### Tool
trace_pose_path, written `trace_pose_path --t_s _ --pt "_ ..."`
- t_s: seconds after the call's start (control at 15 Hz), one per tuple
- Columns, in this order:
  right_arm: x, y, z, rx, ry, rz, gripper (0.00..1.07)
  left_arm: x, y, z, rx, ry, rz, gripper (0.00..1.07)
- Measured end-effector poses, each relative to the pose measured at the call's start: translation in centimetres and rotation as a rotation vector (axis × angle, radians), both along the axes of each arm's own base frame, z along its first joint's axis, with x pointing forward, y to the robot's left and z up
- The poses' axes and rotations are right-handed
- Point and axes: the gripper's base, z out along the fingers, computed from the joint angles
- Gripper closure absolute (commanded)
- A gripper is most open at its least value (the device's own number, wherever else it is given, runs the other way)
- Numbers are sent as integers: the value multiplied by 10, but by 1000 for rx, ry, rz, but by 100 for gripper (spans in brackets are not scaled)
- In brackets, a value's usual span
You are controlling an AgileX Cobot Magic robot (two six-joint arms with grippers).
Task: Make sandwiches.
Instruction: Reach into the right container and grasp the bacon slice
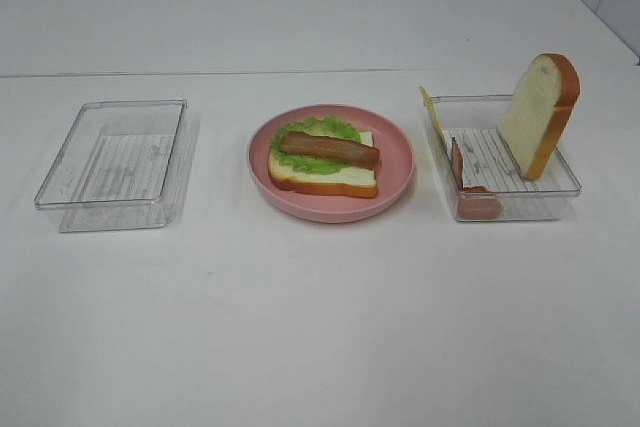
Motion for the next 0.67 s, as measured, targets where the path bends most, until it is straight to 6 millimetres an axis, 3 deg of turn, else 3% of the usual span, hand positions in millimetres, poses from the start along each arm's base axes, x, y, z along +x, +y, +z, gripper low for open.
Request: trace_pose_path --t_s 0.4,0.67 --pt "0 0 0 0 0 0 9 -5 -6 -9 6 20 -121 5" --pt "0 0 0 0 0 0 9 2 -14 -14 -46 -42 -162 5"
